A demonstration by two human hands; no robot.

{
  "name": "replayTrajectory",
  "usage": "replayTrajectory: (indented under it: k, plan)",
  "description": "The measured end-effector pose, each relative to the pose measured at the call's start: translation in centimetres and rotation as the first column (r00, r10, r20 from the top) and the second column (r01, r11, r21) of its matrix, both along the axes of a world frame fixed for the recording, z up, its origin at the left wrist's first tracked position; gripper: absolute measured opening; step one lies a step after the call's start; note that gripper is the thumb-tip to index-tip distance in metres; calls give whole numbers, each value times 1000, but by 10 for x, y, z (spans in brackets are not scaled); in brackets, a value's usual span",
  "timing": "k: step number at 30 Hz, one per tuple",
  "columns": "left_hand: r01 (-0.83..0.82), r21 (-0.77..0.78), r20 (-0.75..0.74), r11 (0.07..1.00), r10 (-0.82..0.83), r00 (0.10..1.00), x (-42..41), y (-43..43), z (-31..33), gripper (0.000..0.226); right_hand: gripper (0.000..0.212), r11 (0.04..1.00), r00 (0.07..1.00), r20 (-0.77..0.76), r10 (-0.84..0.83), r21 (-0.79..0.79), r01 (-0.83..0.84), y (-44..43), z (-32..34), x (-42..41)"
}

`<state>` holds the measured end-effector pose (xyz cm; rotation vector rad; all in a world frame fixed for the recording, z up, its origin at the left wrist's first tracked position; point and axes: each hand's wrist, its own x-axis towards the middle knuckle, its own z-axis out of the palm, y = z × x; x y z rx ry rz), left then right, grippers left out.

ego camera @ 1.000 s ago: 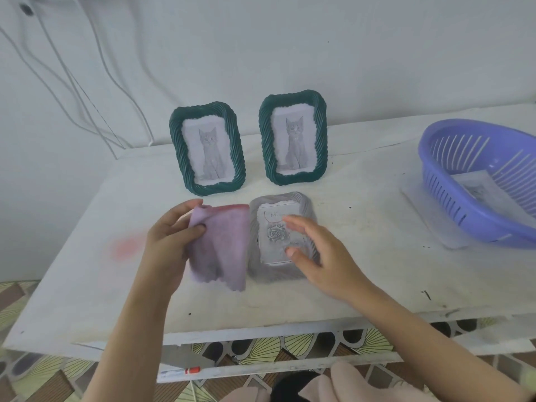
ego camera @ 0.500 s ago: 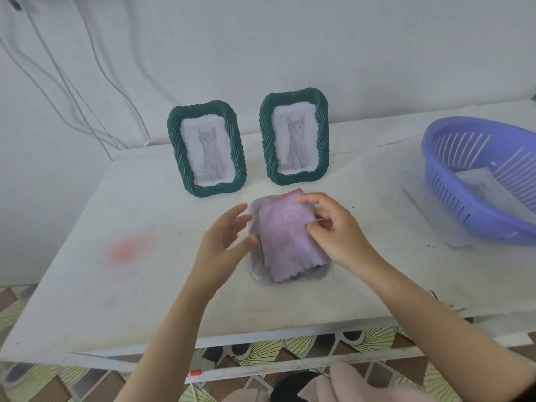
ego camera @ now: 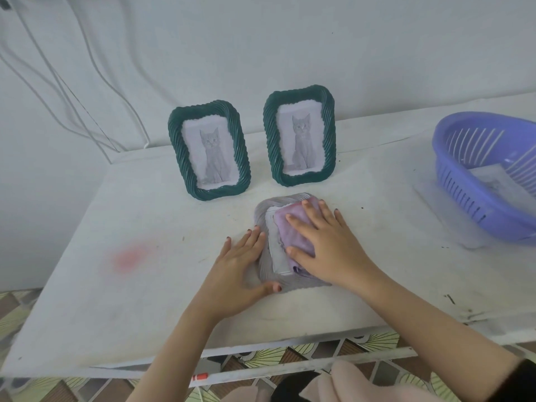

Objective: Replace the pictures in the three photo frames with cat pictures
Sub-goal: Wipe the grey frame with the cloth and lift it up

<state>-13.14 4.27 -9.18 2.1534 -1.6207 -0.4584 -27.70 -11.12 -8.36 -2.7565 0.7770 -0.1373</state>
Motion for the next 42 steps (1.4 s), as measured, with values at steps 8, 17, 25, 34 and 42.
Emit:
replayTrajectory:
  k: [8, 17, 25, 34, 42]
  plan:
    - [12, -7, 25, 1000, -12, 1000, 2, 0, -2, 101, 47, 984, 978, 143, 152, 69, -163, -11, 1, 22]
    - [11, -35, 22, 999, -11, 1000, 3, 1, -6, 100, 63, 952, 957, 115, 265, 124, -279, 5, 7, -24]
    - [9, -62, 3, 998, -9, 1000, 3, 0, -6, 99, 43, 990, 992, 46, 121, -76, -118, -17, 7, 46]
    - [-13, -71, 16, 997, 15, 1000, 3, 0, -6, 101, 54, 946, 953, 83, 291, 124, -300, 17, 3, -14]
    - [6, -97, 9, 995, -5, 1000, 2, 0, -6, 104, 50, 984, 984, 54, 171, 42, -173, -12, 11, -17]
